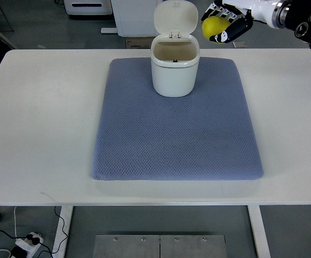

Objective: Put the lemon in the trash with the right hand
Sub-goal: 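Lift the lemon with the right hand toward the bin, then move the held lemon over the open white bin and lower it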

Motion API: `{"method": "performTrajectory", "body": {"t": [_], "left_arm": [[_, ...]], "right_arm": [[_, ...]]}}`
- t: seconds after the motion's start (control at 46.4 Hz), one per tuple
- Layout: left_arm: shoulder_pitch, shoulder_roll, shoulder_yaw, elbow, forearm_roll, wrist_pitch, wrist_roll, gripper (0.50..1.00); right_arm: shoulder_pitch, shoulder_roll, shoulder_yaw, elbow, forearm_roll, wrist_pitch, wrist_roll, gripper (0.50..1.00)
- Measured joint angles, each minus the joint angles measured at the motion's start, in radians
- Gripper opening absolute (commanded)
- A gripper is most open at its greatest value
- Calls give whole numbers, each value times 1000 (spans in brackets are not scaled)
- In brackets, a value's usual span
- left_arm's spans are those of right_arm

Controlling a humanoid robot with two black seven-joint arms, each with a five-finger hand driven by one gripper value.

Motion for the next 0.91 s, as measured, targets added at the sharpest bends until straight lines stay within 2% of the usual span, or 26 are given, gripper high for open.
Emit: {"method": "performTrajectory", "body": {"t": [0.388, 0.625, 0.905], "left_arm": [[1, 0, 0, 0, 0, 0, 0, 1000], [0, 0, 0, 0, 0, 0, 0, 1000], [0, 0, 0, 0, 0, 0, 0, 1000]], "right_arm": [[-2, 66, 19, 7, 64, -4, 0, 500], [-18, 91, 26, -4, 78, -40, -1, 500], [-68, 125, 84, -65, 159, -50, -2, 500]]}}
